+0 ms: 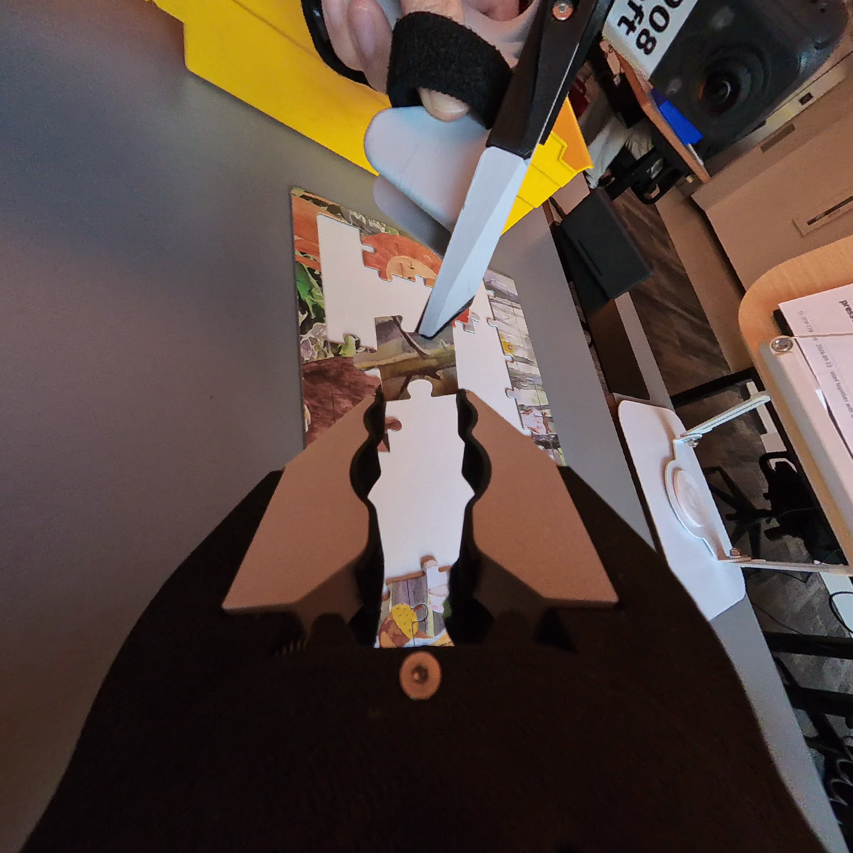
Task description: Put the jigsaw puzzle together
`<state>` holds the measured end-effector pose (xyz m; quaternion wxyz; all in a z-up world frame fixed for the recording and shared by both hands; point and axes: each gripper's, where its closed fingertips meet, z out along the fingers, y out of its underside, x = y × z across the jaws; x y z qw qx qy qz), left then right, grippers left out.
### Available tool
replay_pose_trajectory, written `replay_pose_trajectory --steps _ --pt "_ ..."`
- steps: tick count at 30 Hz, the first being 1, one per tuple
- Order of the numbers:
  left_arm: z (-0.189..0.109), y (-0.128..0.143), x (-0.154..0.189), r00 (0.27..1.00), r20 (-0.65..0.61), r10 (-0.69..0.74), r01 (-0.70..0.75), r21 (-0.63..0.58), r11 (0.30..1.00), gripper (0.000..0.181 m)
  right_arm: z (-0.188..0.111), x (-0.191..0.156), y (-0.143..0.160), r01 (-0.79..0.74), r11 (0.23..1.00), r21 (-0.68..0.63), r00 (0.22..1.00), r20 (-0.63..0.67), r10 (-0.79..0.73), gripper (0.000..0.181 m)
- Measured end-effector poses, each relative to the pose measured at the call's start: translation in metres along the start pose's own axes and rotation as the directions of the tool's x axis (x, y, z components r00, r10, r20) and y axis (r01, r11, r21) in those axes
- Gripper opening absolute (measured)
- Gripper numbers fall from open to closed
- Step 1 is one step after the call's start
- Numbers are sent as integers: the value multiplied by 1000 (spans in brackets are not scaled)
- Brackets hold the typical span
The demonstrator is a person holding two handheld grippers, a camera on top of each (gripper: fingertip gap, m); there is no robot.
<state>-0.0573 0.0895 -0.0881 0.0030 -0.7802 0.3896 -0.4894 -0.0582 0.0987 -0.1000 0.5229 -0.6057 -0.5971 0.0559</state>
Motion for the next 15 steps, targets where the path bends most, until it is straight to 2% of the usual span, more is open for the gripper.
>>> replay_pose_trajectory --steps 2,4,8,10,12,15 --pt "-3 -2 -2 1000 1 -17 17 15 1000 0 1 2 0 -15 1000 -4 1000 -2 15 31" --pt "-13 -10 -9 997 22 -80 78 82 994 19 1 10 7 -16 999 -49 999 -50 13 31" --pt "-68 -32 -28 984 104 -146 105 328 939 19 4 26 30 -16 988 -155 990 -139 -6 31" --pt "-109 -48 -21 985 133 -111 31 492 870 19 6 30 36 -29 983 -184 990 -139 3 31" --pt "-157 -61 -4 983 174 -49 -78 652 754 19 7 36 39 -29 982 -189 987 -159 -1 31" --pt "-218 -63 17 953 302 1 -249 782 571 18 4 40 51 13 972 -233 985 -163 -52 31"
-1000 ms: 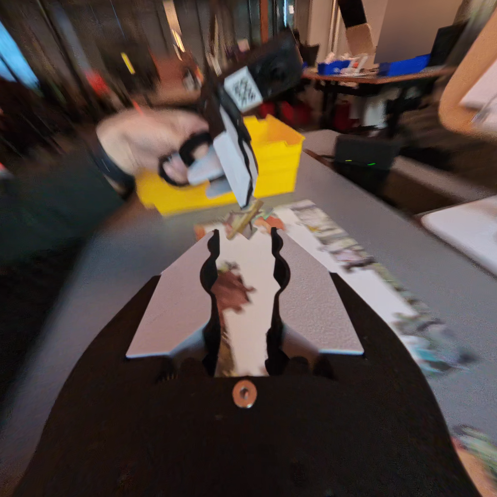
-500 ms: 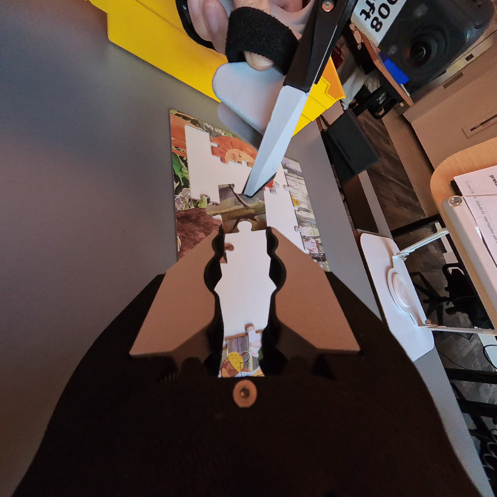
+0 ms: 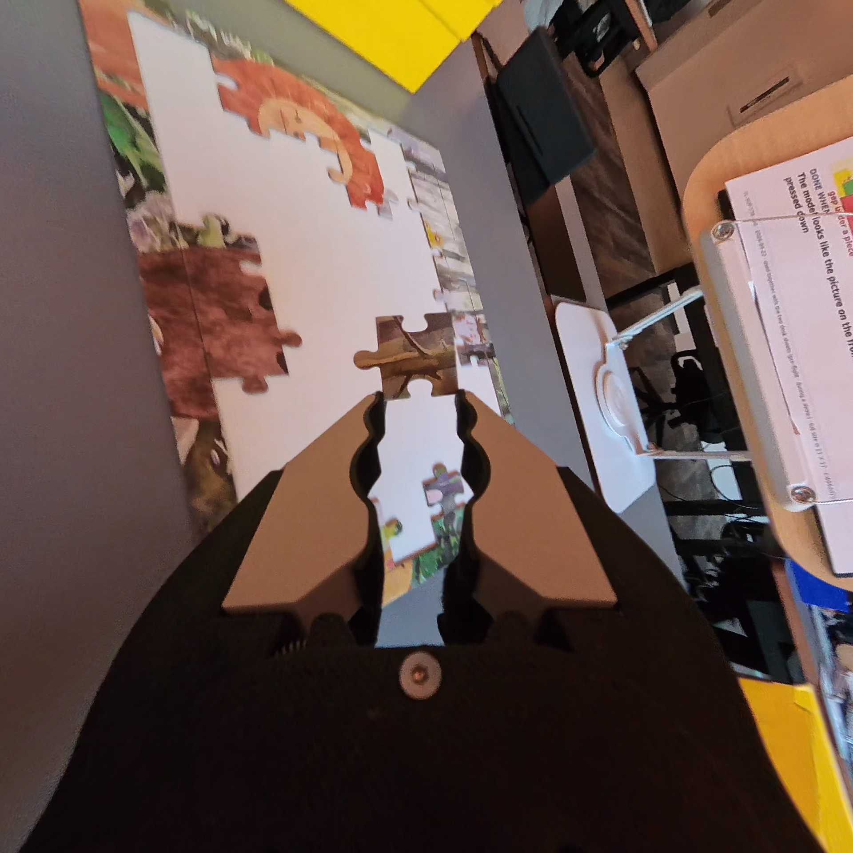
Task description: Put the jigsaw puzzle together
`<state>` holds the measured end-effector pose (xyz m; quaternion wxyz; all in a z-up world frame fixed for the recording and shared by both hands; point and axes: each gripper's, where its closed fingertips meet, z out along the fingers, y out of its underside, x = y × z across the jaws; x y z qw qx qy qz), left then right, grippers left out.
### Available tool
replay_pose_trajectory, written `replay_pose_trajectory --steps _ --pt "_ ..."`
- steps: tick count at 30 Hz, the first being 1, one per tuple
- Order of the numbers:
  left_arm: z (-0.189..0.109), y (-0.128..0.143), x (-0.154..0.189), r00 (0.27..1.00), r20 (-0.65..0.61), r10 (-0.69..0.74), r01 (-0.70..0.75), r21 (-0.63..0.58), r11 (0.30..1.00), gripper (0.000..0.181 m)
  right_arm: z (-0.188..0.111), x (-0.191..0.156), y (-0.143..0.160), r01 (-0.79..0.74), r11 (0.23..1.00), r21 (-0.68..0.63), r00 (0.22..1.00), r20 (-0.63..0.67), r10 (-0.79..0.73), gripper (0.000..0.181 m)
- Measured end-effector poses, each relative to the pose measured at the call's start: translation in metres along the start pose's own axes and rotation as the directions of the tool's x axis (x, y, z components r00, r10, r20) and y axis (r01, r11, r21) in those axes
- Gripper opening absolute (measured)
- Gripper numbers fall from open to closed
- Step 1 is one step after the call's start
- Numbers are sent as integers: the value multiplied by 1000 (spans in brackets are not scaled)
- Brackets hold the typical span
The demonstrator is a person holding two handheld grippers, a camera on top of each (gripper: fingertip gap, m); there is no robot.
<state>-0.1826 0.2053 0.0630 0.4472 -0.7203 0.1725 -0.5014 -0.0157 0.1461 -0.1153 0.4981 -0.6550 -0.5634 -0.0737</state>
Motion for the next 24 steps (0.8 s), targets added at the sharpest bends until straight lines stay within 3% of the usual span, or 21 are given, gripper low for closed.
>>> replay_pose_trajectory --steps 3,5,14,18,24 --pt "-27 -28 4 996 38 81 -86 141 986 17 -4 7 21 43 997 -68 999 -4 -44 31" --pt "-35 -34 9 996 25 88 -91 167 982 17 -9 12 33 22 997 -77 1000 6 -22 31" --pt "-22 -22 17 997 -47 67 -61 107 992 17 -41 54 96 -51 983 -178 996 -87 36 30" --pt "-18 -18 15 997 -45 62 -58 78 995 18 -42 58 101 -19 981 -191 995 -97 0 30" --pt "-17 -16 12 998 -57 38 -34 70 997 18 -36 42 106 39 979 -202 999 -12 -42 30"
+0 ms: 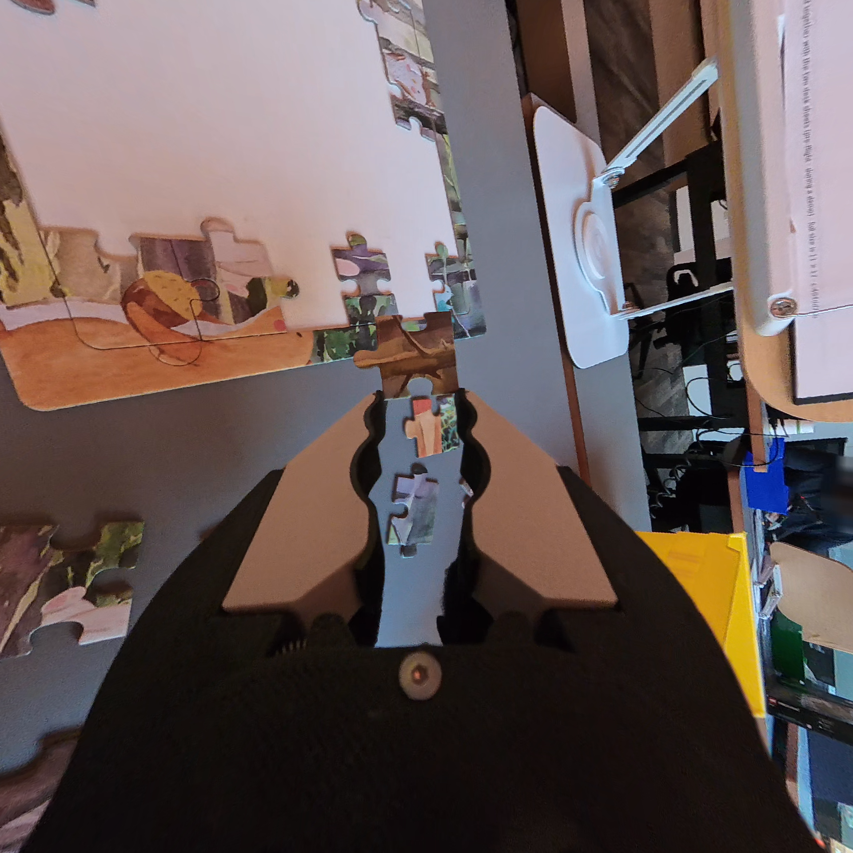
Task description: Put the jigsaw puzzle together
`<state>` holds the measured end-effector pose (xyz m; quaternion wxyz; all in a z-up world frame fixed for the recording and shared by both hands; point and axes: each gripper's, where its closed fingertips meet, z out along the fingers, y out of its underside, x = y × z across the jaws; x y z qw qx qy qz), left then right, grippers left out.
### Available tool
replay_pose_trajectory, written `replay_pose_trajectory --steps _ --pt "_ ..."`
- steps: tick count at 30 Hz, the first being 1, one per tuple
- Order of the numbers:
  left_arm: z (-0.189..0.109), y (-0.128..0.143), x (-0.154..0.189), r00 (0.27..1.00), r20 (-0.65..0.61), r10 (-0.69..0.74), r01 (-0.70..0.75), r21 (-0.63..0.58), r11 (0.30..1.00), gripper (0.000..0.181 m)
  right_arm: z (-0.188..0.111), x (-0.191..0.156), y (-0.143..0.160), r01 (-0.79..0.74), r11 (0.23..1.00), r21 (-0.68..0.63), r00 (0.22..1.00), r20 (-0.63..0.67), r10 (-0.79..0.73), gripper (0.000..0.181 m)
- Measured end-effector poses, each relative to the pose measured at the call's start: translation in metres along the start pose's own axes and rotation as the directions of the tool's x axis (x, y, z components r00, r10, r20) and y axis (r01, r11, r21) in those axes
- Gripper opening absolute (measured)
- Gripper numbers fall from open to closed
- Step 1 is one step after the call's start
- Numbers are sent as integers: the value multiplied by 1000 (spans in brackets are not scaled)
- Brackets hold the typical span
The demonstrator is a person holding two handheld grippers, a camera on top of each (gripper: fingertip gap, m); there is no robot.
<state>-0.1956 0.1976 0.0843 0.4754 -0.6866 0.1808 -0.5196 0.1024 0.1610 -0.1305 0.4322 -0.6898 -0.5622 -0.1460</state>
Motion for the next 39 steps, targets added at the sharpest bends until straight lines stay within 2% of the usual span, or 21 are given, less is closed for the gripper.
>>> replay_pose_trajectory --steps 21,26,29,32,35,37,39 --pt "-4 -1 -2 1000 -11 -26 26 2 1000 18 3 -7 0 -4 1000 7 1000 27 4 30" --pt "-3 0 -2 1000 -14 -27 27 -2 1000 18 4 -9 -8 0 1000 30 1000 27 -1 30" --pt "-1 1 -2 999 -16 -30 30 -9 1000 18 5 -10 -28 0 997 79 1000 13 -1 31" --pt "1 3 -2 999 -17 -33 32 -17 999 18 2 -13 -68 -32 982 186 999 11 31 31" --pt "4 5 -1 999 -17 -34 34 -27 999 18 -3 -31 -112 -121 949 290 989 121 90 31" --pt "6 7 -2 999 -16 -36 35 -37 999 18 -4 -47 -132 -167 938 305 974 197 110 31" --pt "8 10 -1 999 -18 -41 40 -48 998 18 -3 -60 -143 -151 943 296 970 228 84 31"
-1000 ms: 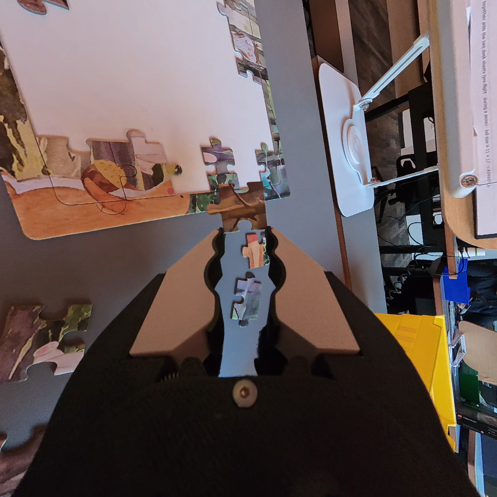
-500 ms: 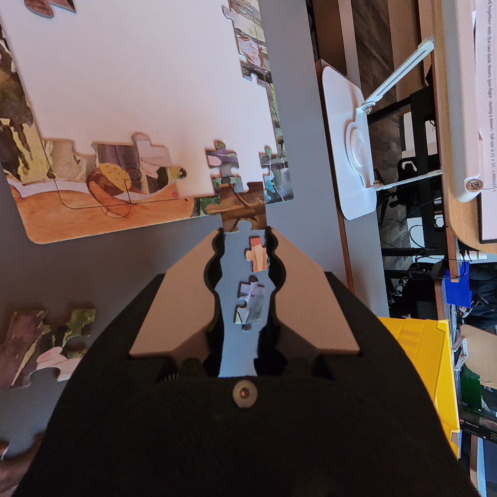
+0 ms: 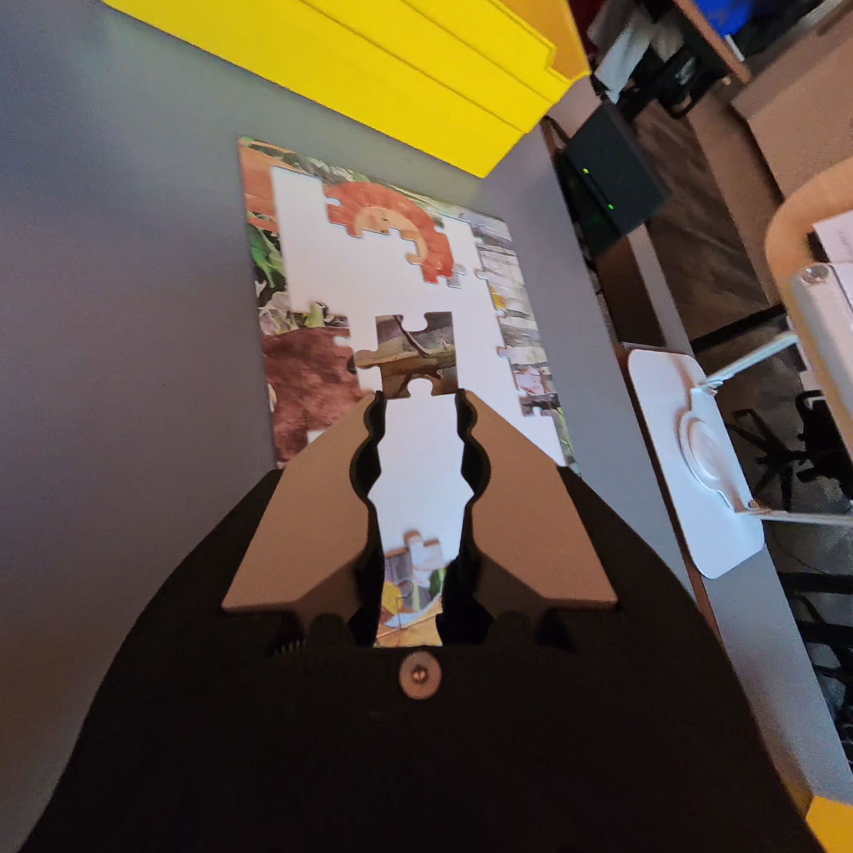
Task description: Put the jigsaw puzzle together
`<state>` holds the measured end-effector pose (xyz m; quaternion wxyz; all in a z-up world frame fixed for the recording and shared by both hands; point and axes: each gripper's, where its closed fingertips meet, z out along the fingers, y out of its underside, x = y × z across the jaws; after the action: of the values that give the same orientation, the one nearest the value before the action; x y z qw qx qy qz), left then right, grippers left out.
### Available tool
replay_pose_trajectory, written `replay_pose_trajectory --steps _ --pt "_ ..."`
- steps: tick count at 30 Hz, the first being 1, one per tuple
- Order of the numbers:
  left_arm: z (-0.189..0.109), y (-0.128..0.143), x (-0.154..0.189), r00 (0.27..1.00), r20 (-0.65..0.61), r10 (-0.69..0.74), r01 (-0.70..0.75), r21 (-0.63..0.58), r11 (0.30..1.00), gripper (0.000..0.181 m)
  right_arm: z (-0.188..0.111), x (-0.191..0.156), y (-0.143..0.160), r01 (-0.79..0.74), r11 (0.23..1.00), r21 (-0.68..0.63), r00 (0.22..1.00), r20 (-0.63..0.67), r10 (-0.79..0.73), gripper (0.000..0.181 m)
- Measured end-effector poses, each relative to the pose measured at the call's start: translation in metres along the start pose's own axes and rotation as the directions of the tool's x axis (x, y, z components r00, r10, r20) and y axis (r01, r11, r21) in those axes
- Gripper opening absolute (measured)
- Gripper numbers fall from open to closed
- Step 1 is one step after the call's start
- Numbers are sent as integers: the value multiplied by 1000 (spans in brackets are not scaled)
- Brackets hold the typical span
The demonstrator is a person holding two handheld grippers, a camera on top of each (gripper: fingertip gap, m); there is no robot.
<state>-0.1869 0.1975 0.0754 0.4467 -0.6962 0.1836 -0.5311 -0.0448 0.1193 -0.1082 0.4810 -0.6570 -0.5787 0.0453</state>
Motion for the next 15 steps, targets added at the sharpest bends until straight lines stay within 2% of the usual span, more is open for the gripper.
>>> replay_pose_trajectory --steps 7,15 --pt "2 2 0 1000 -2 -10 10 -11 1000 19 11 -10 20 70 991 -110 997 20 -68 31" --pt "3 4 -2 1000 -6 -26 26 -20 999 19 11 -5 27 53 992 -113 999 16 -52 31"
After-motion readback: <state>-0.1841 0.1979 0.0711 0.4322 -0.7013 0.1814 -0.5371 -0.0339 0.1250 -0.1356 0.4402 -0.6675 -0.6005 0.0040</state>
